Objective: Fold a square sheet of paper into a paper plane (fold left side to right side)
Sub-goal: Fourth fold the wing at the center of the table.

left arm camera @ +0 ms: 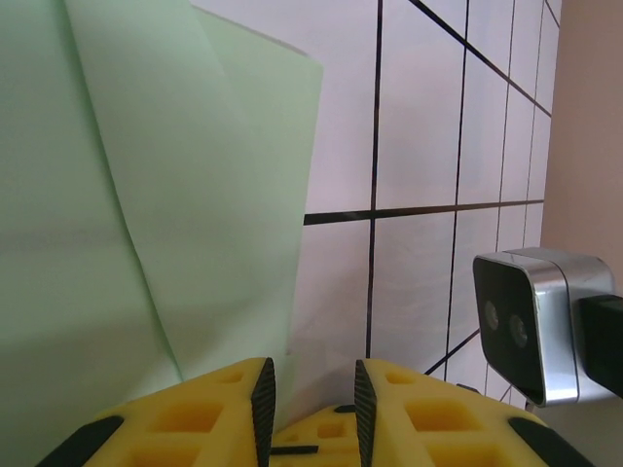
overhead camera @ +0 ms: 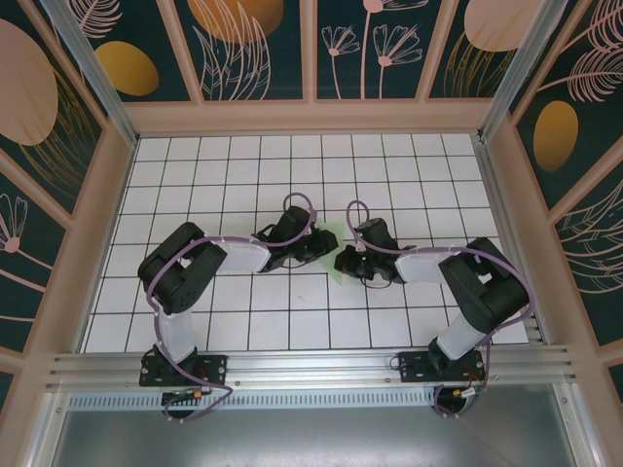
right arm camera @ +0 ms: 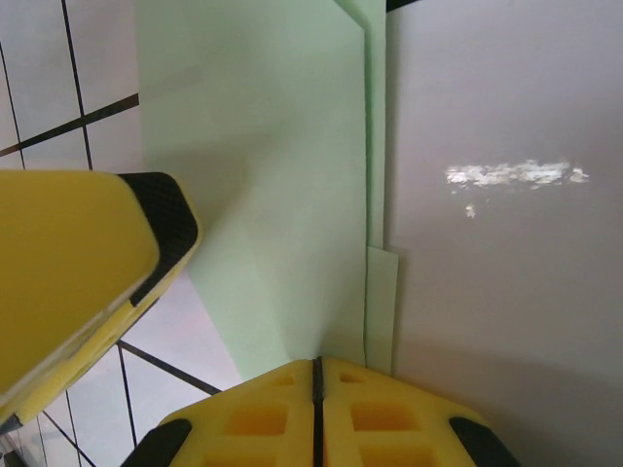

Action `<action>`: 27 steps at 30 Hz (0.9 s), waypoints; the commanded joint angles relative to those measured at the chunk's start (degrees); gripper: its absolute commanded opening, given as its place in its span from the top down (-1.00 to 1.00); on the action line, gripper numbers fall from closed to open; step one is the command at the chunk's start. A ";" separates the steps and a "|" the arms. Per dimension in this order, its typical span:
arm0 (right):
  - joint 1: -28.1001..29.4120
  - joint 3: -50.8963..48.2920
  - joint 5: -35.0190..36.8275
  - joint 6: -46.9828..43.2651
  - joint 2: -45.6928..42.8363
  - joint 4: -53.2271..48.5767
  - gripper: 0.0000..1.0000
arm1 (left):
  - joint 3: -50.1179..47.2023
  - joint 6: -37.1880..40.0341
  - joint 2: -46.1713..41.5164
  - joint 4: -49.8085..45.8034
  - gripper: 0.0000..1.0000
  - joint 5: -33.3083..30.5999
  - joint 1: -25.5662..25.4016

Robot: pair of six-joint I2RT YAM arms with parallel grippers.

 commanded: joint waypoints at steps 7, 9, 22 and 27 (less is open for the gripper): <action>0.02 -0.80 2.80 -1.62 3.84 -6.34 0.78 | 1.21 -3.28 2.77 1.06 0.38 -0.55 -2.36; 0.18 -0.80 2.82 -1.63 4.00 -6.32 0.78 | 1.05 -4.05 3.26 1.18 0.38 -0.79 -2.62; 1.18 0.48 5.18 -2.69 5.33 -9.50 0.78 | -0.26 -4.70 5.53 -2.63 0.37 -7.67 -2.81; 1.68 0.79 5.81 -3.04 6.03 -10.71 0.78 | 2.36 -1.51 5.73 -9.77 0.35 -12.40 -2.81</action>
